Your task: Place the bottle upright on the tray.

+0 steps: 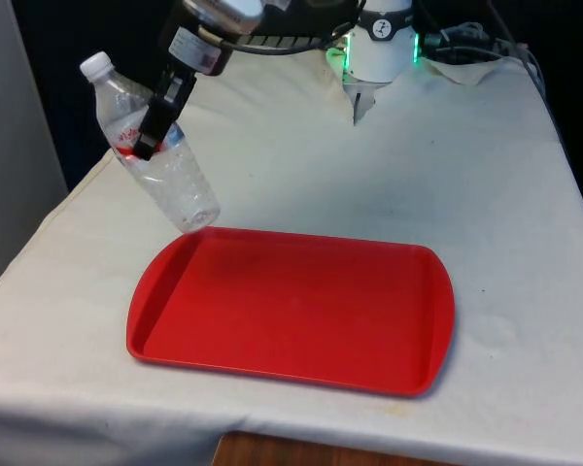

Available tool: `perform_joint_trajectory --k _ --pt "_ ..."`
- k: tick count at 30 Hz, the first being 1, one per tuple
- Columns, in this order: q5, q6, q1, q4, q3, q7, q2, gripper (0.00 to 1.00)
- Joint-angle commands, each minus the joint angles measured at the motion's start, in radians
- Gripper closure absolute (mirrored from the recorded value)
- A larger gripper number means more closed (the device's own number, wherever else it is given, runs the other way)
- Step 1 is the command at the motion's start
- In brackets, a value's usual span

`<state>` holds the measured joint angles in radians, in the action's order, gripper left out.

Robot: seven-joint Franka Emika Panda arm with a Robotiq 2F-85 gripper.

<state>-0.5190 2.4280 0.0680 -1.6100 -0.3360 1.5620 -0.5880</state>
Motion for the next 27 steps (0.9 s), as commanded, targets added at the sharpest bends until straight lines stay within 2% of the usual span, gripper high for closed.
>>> perform_joint_trajectory --k 1,2,3,4,10,11,12,20,21,22,27 --pt "-0.022 -0.008 0.011 0.01 -0.011 0.023 -0.006 0.97" --pt "-0.01 -0.005 0.002 0.002 0.0 0.005 0.0 0.97" --pt "-0.03 -0.012 0.012 0.012 -0.01 0.028 -0.007 0.97" --pt "-0.047 -0.021 0.016 0.016 -0.01 0.037 -0.008 0.97" --pt "-0.094 -0.046 0.024 0.028 -0.008 0.064 -0.012 0.97" --pt "-0.086 -0.043 0.016 0.019 0.001 0.049 -0.005 0.97" --pt "-0.102 -0.051 0.026 0.03 -0.008 0.068 -0.013 0.97" --pt "-0.176 -0.103 0.036 0.057 0.0 0.108 -0.022 0.97" --pt "-0.171 -0.103 0.029 0.052 0.008 0.096 -0.018 0.97" --pt "-0.184 -0.11 0.038 0.06 0.001 0.112 -0.023 0.97" --pt "-0.232 -0.148 0.045 0.076 0.02 0.139 -0.026 0.97"
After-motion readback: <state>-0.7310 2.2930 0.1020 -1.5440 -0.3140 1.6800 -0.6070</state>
